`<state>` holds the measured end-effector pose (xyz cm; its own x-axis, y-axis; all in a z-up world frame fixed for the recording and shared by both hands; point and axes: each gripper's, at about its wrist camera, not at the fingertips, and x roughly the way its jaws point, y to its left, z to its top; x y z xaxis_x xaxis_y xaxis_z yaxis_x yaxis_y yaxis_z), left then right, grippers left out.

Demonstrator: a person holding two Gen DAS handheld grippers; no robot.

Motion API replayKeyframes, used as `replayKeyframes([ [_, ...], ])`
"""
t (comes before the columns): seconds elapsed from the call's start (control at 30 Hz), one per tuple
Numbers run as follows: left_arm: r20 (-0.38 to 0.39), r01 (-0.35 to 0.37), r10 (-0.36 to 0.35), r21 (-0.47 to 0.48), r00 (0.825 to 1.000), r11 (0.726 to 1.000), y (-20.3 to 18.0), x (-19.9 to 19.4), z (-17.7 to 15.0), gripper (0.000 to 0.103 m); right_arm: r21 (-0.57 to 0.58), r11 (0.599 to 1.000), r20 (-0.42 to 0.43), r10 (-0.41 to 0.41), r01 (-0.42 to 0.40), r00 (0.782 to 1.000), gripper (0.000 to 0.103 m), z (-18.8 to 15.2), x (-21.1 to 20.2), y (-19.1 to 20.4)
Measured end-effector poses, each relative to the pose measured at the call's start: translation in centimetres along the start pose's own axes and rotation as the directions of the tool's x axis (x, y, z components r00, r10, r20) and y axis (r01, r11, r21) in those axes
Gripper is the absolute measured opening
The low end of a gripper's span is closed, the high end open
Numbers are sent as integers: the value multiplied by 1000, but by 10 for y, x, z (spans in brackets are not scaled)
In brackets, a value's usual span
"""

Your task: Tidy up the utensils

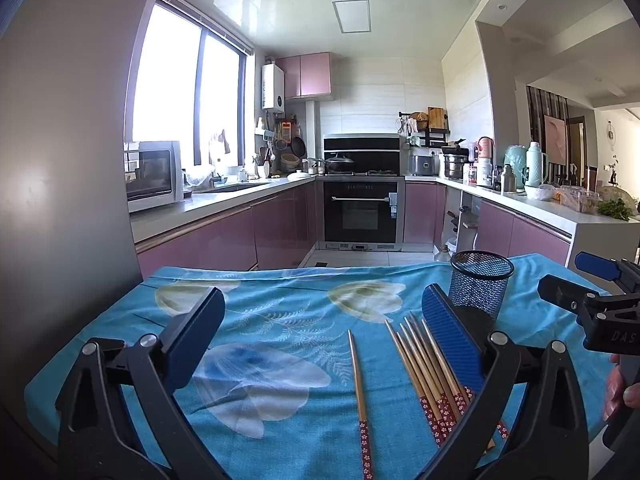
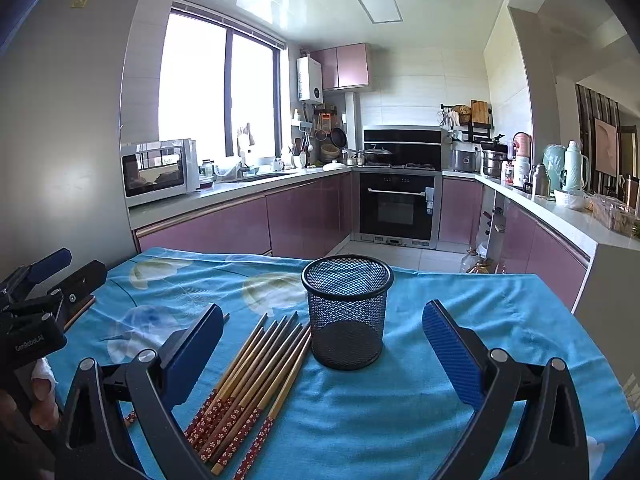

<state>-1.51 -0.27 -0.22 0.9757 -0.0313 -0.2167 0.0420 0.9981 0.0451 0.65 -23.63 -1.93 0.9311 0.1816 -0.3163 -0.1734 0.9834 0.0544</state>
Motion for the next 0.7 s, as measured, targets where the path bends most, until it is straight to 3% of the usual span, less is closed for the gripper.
replayKeyframes([
  [0.7,4,3,-3,-4,1000,1000,-2,-3,1,97,16,1000,-2,5,-5,1000,97,-2,0,-7],
])
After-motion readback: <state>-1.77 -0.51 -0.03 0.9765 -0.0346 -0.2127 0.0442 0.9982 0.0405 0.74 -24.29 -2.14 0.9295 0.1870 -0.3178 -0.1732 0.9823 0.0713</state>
